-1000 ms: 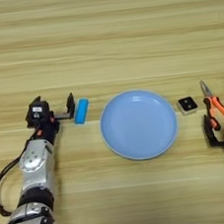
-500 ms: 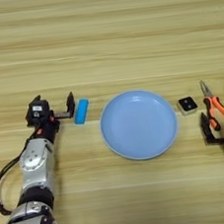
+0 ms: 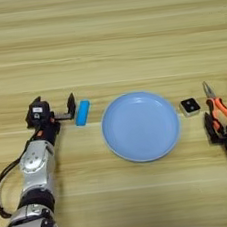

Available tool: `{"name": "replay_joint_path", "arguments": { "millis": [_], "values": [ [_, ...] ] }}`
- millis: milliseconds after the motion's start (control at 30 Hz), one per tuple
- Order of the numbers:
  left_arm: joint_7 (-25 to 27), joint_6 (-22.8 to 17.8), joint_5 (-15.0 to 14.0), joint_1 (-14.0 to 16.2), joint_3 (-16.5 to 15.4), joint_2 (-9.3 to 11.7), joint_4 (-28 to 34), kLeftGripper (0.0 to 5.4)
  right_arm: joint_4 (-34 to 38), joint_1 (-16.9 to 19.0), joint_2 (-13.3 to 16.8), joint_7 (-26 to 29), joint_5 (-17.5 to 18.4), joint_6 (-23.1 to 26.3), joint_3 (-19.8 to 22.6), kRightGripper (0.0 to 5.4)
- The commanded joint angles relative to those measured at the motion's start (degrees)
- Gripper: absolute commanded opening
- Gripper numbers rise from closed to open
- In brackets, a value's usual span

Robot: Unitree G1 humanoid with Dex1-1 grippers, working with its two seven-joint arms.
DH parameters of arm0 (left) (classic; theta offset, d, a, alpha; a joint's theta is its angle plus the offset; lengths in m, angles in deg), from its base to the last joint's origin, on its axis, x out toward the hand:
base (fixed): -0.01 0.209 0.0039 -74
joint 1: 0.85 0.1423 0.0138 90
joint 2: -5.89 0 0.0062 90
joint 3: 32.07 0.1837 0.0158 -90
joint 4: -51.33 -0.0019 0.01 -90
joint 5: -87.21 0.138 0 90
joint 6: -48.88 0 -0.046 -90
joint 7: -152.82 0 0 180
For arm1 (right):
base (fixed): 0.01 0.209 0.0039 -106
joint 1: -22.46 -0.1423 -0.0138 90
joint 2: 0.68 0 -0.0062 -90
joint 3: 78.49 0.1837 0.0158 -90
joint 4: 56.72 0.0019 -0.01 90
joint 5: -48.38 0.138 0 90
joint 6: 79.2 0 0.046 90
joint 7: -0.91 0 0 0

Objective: Move the objects on the table

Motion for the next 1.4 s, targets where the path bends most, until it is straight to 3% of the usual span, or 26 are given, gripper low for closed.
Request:
{"name": "replay_joint_path", "arguments": {
  "millis": [33, 467, 1400],
  "values": [
    [0.1, 0.5, 0.1, -0.6, 0.1, 0.5, -0.3, 5.40, -0.8, 0.6, -0.1, 0.2, -0.4, 1.0, -0.4, 3.56],
    [0.0, 0.3, 0.0, -0.7, 0.0, 0.4, -0.6, 5.40, 1.4, 0.2, -0.3, -0.7, -1.1, 1.1, -1.0, 3.42],
    [0.3, 0.4, 0.0, -1.5, 0.1, 0.2, -1.6, 5.40, 16.1, 1.8, -0.7, -2.9, -3.4, 4.0, -2.1, 3.41]
  ]
}}
